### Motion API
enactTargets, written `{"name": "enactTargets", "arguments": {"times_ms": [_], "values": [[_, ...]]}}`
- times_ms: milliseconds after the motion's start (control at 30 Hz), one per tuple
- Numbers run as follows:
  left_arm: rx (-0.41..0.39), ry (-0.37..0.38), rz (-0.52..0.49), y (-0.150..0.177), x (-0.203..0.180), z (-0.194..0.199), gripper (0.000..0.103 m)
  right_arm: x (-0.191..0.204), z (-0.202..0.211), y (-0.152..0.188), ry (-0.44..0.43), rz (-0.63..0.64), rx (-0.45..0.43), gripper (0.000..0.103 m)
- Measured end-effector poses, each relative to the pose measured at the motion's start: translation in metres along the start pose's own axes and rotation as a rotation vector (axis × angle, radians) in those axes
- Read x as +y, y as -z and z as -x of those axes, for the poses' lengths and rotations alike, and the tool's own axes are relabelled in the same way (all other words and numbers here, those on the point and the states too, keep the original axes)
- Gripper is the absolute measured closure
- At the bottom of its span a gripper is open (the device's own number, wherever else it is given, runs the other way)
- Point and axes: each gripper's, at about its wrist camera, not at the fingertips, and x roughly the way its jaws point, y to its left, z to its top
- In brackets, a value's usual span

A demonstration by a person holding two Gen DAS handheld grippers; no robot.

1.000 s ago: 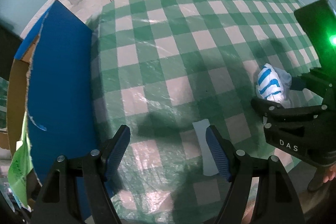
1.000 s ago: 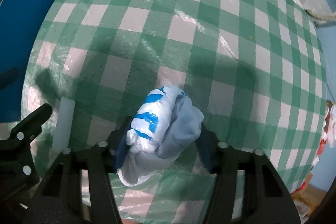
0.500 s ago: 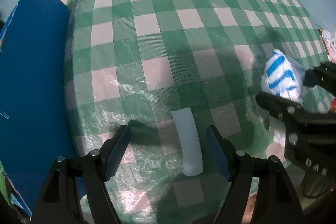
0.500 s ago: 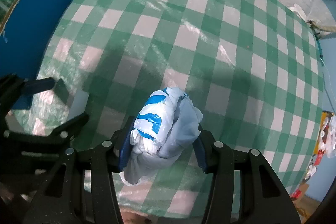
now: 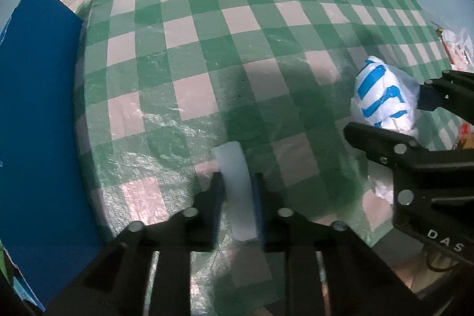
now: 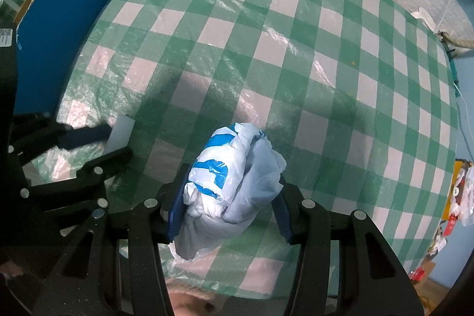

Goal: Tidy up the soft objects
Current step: 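Grasp the white-blue cloth with the right gripper while the left gripper grasps the white foam tube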

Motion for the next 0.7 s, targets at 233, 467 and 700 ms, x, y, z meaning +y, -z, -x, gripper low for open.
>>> {"name": "enactTargets", "arguments": {"times_ms": [233,467,700], "values": [[-0.025,0.001,0.009,-0.001,0.004,0.011,0.089,0.003,0.002,-0.01,0.003,0.015,-0.016,0.052],[-0.083,-0.027,0.015,-0.014,0.018,0.028,0.089,0.008,0.018,-0.011,0.011,0.026,-0.046,0.052],[-0.141,-0.052,0.009,-0.019,0.02,0.053,0.089,0.014,0.032,-0.008,0.02,0.04,-0.081,0.052]]}}
